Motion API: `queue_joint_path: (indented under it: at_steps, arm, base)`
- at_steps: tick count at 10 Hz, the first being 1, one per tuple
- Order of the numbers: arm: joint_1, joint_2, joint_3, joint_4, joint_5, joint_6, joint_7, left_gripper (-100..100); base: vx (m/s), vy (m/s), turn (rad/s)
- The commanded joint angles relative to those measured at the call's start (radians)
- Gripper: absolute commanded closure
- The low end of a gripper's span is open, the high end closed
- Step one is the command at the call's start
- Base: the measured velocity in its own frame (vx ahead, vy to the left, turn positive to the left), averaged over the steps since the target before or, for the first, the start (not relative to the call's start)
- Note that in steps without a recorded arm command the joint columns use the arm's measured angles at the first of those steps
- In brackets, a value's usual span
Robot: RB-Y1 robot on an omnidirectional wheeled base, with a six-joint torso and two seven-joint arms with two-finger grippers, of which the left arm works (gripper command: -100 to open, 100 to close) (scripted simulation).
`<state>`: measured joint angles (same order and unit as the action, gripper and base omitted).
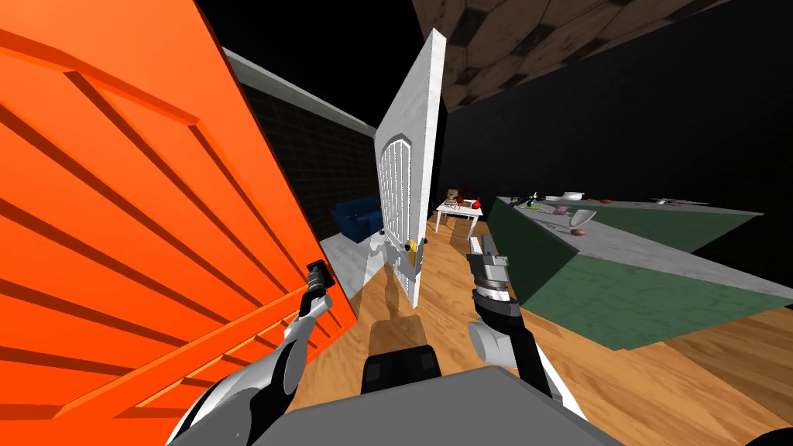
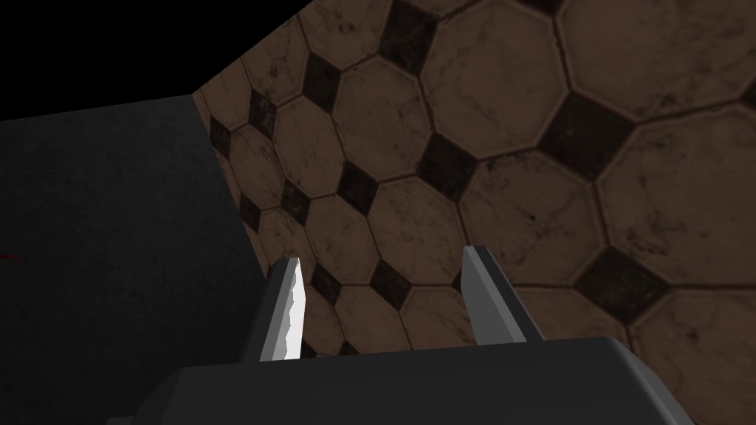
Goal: Pull the door open
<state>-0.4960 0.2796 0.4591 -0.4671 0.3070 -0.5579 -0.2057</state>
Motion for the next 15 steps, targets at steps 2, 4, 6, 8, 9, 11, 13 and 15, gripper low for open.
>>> queue_joint_path:
  at_steps: [2, 4, 6, 8, 9, 11, 13, 15]
  arm:
    - [-0.005, -0.007, -0.020, 0.002, -0.011, 0.002, 0.012, 100]
    - [-0.011, -0.020, -0.053, -0.006, -0.028, 0.007, 0.032, 100]
    - [-0.013, -0.025, -0.065, -0.009, -0.034, 0.009, 0.039, 100]
    - [-0.014, -0.030, -0.067, 0.000, -0.035, 0.008, 0.039, 100]
    - [-0.009, -0.031, -0.079, -0.004, -0.040, 0.013, 0.049, 100]
    - [-0.009, -0.029, -0.098, -0.008, -0.048, 0.015, 0.067, 100]
    - [-0.008, -0.028, -0.109, -0.010, -0.053, 0.016, 0.078, 100]
    - [-0.007, -0.025, -0.137, -0.016, -0.066, 0.018, 0.105, 100]
  base:
    - [-0.181, 0.026, -0.040]
    - [-0.223, 0.038, -0.039]
    - [-0.220, 0.029, -0.050]
    - [-0.038, -0.018, 0.005]
    - [-0.139, 0.021, -0.068]
    - [-0.208, 0.015, -0.093]
    - [-0.177, 0.032, -0.073]
    - [-0.198, 0.057, -0.111]
